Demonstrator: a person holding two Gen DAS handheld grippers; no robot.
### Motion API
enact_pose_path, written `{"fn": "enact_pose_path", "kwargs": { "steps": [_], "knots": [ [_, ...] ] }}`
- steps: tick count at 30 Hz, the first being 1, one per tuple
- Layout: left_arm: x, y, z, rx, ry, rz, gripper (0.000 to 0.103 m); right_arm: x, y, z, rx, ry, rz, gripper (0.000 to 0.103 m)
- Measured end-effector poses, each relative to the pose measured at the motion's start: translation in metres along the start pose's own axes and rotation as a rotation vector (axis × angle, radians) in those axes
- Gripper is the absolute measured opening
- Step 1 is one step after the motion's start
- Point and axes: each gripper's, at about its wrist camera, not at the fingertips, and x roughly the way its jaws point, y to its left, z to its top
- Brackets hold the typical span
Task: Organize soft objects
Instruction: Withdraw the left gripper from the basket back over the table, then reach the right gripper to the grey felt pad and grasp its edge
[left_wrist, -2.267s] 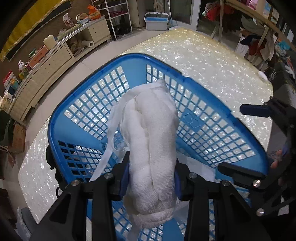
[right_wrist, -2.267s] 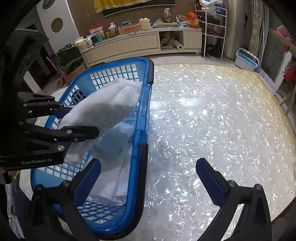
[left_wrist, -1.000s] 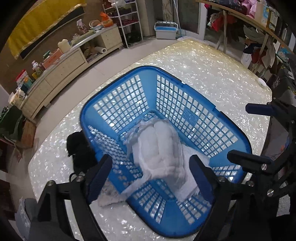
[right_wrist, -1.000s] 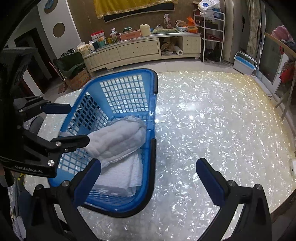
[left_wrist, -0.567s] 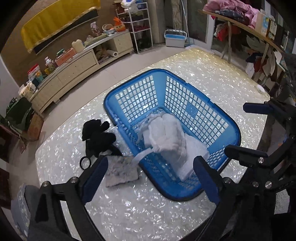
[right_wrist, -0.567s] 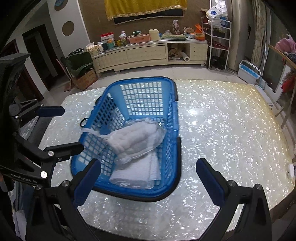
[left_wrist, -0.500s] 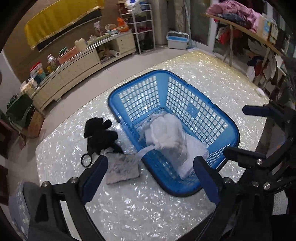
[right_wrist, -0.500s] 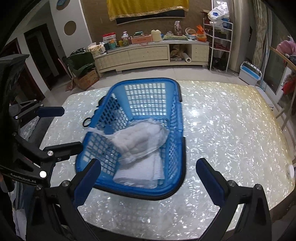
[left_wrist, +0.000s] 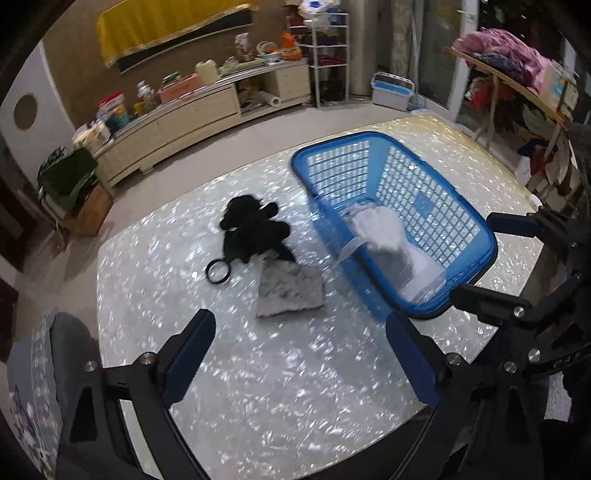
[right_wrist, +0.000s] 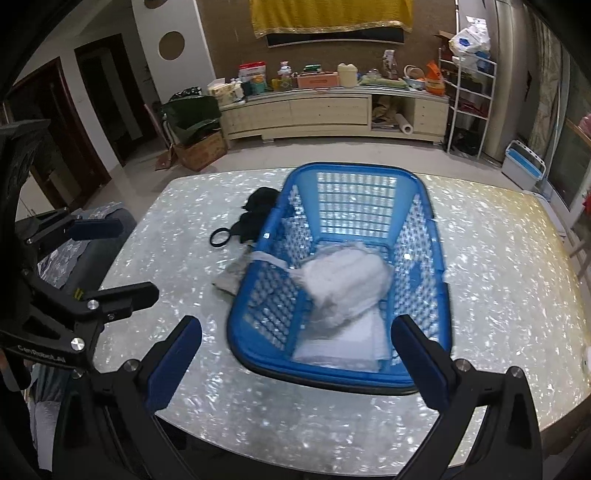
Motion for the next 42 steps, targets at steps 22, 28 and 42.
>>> {"fn": "enact_pose_path", "kwargs": {
  "steps": [22, 28, 42],
  "knots": [
    [0.009, 0.088, -0.067, -0.183, 0.062, -0.03, 0.093, 0.066, 0.092, 0.017, -0.194, 0.109, 0.003, 0.103],
    [0.019, 0.11, -0.079, -0.216, 0.076, -0.034, 0.093, 0.088, 0.115, 0.018, -0.23, 0.12, 0.017, 0.103],
    [0.062, 0.138, -0.094, -0.216, 0.119, -0.026, 0.093, 0.148, 0.148, 0.02, -0.293, 0.209, -0.013, 0.103]
  ]
}}
